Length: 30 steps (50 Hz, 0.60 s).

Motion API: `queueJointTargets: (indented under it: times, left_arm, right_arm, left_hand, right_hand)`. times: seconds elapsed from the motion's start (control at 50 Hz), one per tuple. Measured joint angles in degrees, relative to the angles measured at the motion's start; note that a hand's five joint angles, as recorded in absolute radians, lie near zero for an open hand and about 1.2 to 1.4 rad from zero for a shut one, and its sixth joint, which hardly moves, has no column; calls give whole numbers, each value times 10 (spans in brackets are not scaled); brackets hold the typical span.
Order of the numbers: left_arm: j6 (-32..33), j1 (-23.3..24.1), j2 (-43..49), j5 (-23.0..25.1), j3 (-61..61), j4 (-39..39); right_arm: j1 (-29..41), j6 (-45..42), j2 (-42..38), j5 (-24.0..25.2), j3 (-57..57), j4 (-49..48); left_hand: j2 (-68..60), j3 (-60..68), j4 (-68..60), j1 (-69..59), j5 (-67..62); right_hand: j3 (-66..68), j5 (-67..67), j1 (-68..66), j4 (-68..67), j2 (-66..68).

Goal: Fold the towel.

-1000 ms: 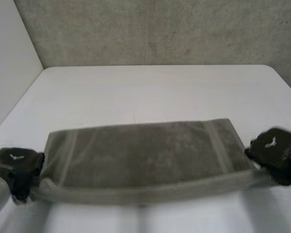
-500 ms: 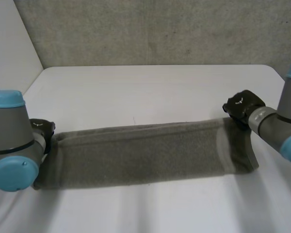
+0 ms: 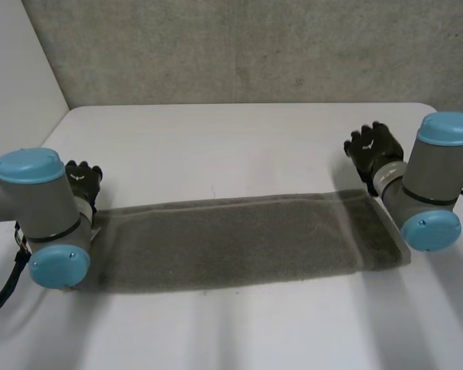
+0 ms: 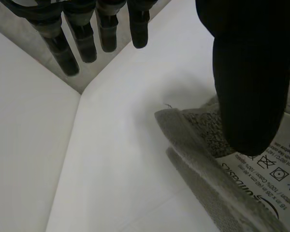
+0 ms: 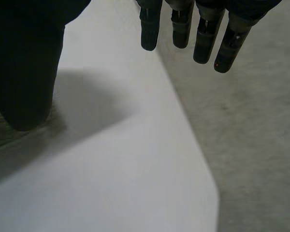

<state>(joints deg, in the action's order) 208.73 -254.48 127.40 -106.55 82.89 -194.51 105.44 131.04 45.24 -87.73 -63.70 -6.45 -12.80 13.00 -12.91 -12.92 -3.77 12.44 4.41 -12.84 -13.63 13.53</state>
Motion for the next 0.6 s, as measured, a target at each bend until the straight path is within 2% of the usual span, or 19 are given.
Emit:
queueJointTargets:
  times: [0.12,0.32,0.44,0.6]
  left_arm:
    - [0,2,-21,0,6,2]
    - [-38,0,-140,-1,64,3]
    - [-114,0,-213,9,115,4]
    - [-190,-2,-258,34,158,7]
  right_arm:
    - [-6,2,51,2,-37,-47]
    - [-11,51,175,12,-151,-33]
    - [-35,101,238,61,-251,1]
    - [-83,114,275,128,-352,27]
  left_hand:
    - [23,-25,24,15,18]
    - [31,-32,31,24,21]
    - [32,-34,32,24,21]
    - [32,-34,32,24,21]
  right_hand:
    - [0,0,0,0,0]
    - [0,-2,0,0,0]
    - [0,-3,0,0,0]
    - [9,1,-2,-5,4]
